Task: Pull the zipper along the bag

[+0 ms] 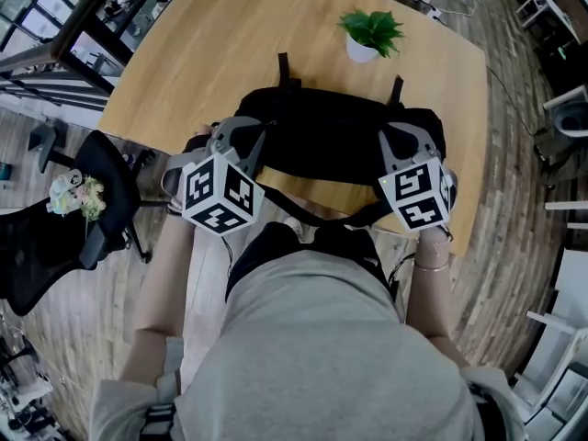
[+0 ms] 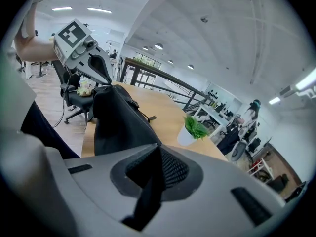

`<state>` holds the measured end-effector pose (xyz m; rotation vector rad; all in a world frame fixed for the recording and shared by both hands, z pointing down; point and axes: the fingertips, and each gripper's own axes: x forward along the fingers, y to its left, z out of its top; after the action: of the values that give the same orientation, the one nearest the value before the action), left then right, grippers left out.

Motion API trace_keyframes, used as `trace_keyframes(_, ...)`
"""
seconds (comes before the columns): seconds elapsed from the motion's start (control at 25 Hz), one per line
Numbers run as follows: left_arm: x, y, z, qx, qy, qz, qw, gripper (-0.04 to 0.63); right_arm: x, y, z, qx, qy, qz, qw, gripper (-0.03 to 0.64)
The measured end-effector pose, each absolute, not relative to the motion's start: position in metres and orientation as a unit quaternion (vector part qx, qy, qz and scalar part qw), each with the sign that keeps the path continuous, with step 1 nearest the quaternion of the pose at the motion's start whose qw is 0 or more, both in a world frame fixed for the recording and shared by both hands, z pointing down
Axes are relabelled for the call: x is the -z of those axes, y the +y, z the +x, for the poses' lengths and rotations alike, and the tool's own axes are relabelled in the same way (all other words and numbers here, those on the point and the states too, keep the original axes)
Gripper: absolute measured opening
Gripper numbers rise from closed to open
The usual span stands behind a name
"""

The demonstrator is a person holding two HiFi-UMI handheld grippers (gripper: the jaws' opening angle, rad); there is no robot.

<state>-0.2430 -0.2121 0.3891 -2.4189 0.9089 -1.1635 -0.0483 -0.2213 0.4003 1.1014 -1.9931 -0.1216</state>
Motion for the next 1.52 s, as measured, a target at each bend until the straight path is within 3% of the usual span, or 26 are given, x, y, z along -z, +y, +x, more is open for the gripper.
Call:
trace_keyframes(0.88,-0.394,-0.212,-0.268,0.398,0.311,-0.85,0.149,0.02,-0.402,-0.218,-0.052,0.039,-0.788,0.451,0.417,0.029)
trace_keyframes(1.08,-0.394,-0.212,-0.267,0.376,0.341,-0.854,0.115,0.023,-0.405,-0.215,-0.053,0.065,-0.792,0.425,0.433,0.038)
trace_keyframes(1.52,-0.397,-0.208,-0.268,0.297,0.45,-0.843,0.002,0.025,-0.396,-0.21,-0.051,0.015,-0.831,0.413,0.373,0.123)
